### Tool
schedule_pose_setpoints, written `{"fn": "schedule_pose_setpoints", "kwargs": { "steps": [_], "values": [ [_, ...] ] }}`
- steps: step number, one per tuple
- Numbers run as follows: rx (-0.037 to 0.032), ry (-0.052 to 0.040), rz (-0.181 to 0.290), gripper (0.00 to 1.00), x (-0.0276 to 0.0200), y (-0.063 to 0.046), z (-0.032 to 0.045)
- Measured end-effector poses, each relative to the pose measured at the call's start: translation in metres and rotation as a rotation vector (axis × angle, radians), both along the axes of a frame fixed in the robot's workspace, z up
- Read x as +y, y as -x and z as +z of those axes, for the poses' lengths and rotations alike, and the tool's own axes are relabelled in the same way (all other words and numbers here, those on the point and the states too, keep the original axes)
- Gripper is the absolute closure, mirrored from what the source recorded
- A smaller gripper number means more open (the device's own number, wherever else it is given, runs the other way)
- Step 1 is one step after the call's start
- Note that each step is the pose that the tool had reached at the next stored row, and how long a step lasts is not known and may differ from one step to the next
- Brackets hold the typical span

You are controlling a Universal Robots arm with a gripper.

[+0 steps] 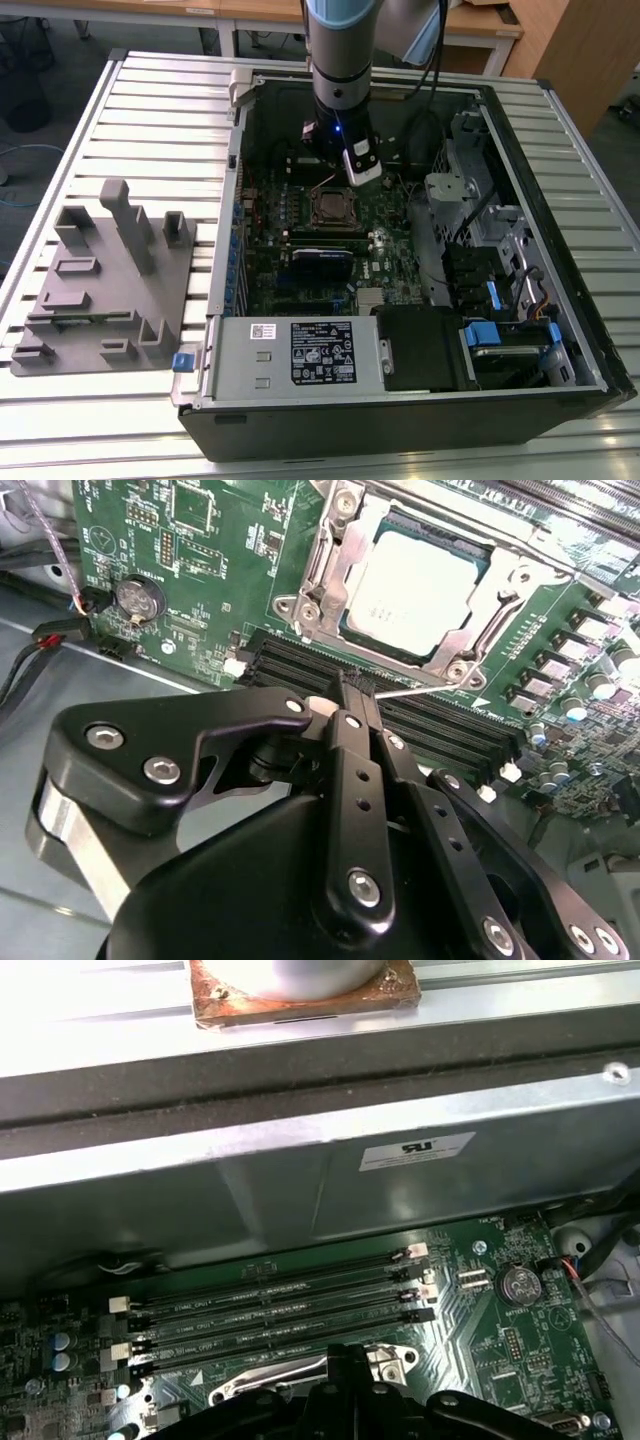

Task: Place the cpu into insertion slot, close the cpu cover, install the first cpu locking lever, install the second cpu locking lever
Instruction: 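Install the first cpu locking lever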

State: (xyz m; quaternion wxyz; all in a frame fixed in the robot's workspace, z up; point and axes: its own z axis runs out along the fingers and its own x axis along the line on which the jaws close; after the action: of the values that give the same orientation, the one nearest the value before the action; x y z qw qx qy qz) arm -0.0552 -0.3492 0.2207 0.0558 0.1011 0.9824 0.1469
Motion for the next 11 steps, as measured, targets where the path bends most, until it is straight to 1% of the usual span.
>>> {"fn": "schedule_pose_setpoints", "kwargs": {
  "steps": [11],
  "values": [
    [-0.001,0.0002,0.0,0.89,0.0076,0.001,-0.0022]
  ]
}}
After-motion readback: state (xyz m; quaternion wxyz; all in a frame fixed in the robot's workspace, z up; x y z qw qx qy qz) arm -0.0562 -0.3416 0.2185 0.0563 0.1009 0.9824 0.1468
